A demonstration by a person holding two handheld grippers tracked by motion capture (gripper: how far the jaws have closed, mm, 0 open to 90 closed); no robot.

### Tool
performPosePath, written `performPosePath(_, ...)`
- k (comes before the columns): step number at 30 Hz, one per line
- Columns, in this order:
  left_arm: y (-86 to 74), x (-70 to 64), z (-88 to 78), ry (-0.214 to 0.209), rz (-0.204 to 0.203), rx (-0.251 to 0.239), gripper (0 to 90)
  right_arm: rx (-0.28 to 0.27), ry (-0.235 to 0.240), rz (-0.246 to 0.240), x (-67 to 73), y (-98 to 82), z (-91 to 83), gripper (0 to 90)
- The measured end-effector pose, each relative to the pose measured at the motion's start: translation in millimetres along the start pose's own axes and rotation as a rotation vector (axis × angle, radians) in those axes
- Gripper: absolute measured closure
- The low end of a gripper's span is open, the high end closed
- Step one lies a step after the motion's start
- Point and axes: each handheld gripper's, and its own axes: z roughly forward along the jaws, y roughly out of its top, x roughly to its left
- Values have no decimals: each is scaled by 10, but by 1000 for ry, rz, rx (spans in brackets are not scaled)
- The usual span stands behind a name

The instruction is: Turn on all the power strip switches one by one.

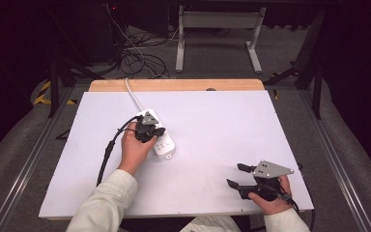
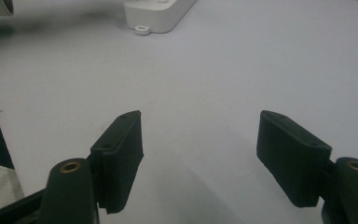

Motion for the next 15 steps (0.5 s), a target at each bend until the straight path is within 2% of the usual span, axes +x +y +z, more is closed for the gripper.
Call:
performPosePath(8,12,-5,15,3,-26,8,900,-1,0,-1,1,0,-1,322)
performPosePath(11,6,14,15,-8,-49,5,900,0,1,-3,1,-2,-1,322)
performPosePath(15,7,-5,18,1,-36,8,900,0,2,-3,3,-2,-3,322)
